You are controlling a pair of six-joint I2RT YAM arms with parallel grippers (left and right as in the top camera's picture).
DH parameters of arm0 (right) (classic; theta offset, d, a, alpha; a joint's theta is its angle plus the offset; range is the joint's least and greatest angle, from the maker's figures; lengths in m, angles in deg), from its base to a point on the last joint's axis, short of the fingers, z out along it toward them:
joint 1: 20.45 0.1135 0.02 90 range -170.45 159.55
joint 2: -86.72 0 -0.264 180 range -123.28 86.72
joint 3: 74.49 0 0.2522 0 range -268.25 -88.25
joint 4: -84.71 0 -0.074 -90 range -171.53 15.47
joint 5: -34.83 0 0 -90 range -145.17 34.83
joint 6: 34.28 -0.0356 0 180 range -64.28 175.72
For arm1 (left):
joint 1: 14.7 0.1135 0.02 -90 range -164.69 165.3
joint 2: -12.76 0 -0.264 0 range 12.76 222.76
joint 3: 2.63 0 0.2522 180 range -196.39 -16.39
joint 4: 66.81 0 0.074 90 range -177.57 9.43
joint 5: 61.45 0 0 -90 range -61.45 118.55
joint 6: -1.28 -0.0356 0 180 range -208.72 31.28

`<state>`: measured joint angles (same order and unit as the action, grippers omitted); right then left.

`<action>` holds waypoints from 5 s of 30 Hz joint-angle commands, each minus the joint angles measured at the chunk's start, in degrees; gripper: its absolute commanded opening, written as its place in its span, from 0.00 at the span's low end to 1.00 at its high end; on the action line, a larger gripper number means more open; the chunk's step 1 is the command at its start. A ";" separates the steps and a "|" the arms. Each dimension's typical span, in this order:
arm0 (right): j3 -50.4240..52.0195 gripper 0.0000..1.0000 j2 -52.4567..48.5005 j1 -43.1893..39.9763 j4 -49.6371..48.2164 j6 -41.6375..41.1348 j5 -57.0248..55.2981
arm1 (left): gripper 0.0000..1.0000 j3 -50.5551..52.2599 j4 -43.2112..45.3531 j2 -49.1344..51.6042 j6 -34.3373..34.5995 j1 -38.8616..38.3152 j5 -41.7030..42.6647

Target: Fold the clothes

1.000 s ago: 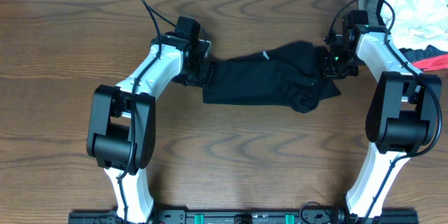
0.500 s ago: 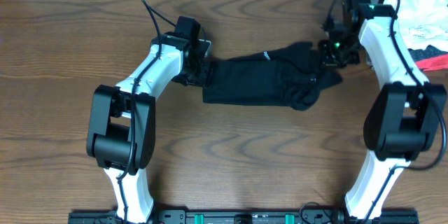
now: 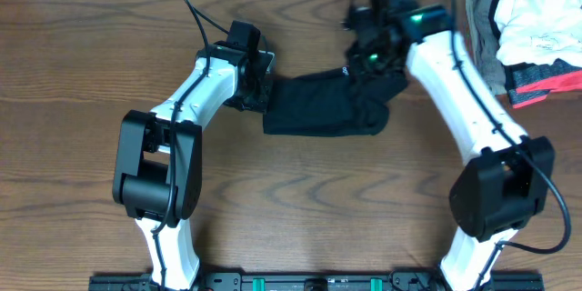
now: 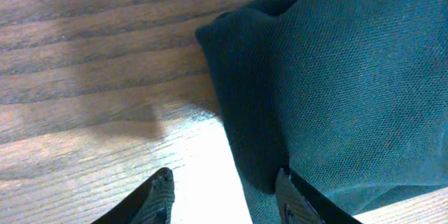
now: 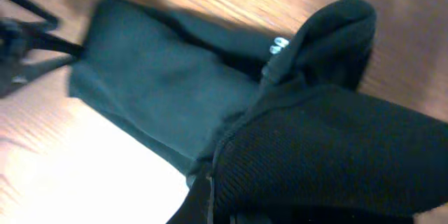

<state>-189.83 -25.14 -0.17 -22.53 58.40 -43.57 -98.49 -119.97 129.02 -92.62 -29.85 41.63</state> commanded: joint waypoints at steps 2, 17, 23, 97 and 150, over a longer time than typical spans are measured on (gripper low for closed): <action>-0.96 0.02 0.52 5.16 -2.75 -1.86 0.87 | 0.49 -0.46 0.02 -0.11 -0.35 -0.02 -0.66; -0.76 0.01 0.15 12.50 -12.35 -5.40 0.90 | 0.99 -0.74 0.52 -1.01 5.79 2.16 0.44; -0.74 0.01 0.13 12.79 -13.44 -5.49 2.62 | 0.98 -0.74 -0.94 -4.87 8.39 5.64 2.38; 14.45 0.01 -17.66 16.35 -44.11 -38.77 11.52 | 0.98 -0.72 -2.80 -12.59 12.52 24.35 2.71; 3.04 0.01 -25.31 0.68 -30.84 -2.38 15.61 | 0.98 -0.50 -1.66 -12.55 1.31 18.56 1.18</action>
<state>-187.63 -47.63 0.50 -54.81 53.90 -25.41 -98.49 -121.50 116.94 -90.30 -11.38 43.16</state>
